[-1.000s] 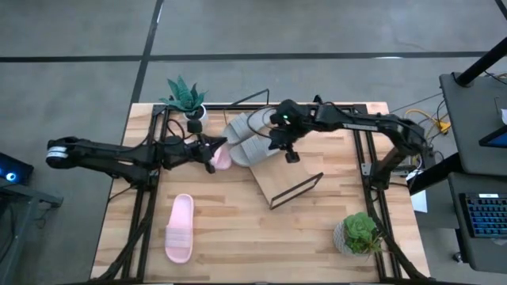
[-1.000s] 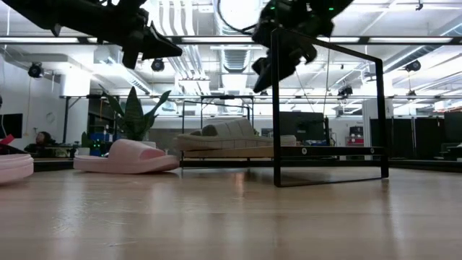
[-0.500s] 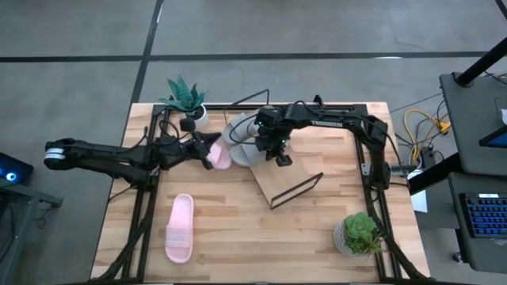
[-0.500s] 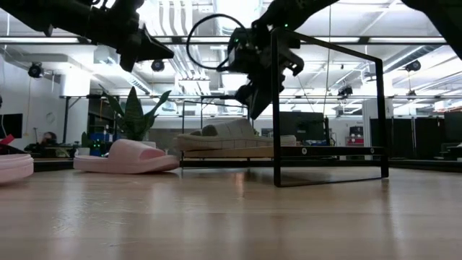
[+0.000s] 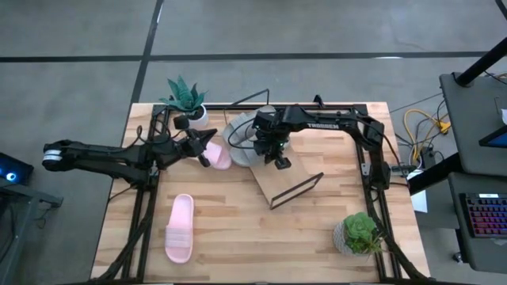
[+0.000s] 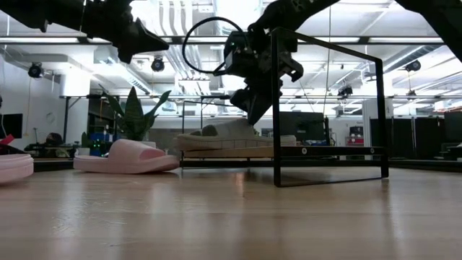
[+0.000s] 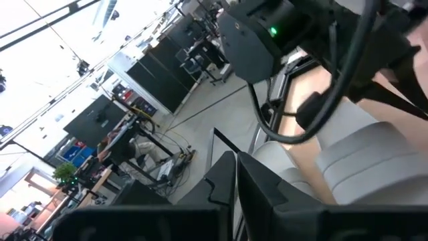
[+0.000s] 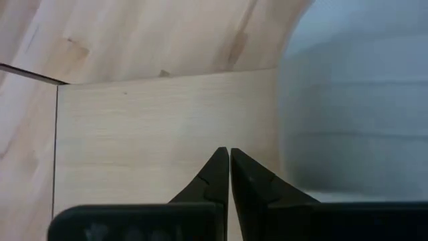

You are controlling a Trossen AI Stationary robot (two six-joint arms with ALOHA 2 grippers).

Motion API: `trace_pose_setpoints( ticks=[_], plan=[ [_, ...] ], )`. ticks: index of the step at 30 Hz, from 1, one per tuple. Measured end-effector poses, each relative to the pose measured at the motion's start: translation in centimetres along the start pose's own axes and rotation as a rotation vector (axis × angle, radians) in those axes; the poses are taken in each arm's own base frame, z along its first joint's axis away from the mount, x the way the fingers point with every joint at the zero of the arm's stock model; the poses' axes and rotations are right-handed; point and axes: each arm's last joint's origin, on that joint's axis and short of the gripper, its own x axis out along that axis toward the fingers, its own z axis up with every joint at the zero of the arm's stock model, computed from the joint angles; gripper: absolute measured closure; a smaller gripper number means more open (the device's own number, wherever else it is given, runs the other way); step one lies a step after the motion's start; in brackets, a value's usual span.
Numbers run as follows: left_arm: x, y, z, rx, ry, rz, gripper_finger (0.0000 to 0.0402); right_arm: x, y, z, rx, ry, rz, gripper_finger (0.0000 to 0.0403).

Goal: Pick and place slides into the shelf
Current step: Put the gray slide on the shelf

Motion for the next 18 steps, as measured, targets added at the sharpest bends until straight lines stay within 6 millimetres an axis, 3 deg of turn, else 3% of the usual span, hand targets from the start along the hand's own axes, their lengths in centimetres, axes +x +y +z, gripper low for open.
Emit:
trace_pose_setpoints(
  ticks=[10, 18],
  plan=[
    [0.1, -0.1, -0.1, 0.008, 0.012, -0.003, 0.0402, 1.9, -1.3, -0.1, 0.002, 0.049, -0.099, 0.0394],
    [0.2, -0.4, -0.3, 0.025, 0.043, -0.007, 0.0402, 1.9, -1.5, -0.2, -0.002, 0.073, -0.128, 0.0394]
  ],
)
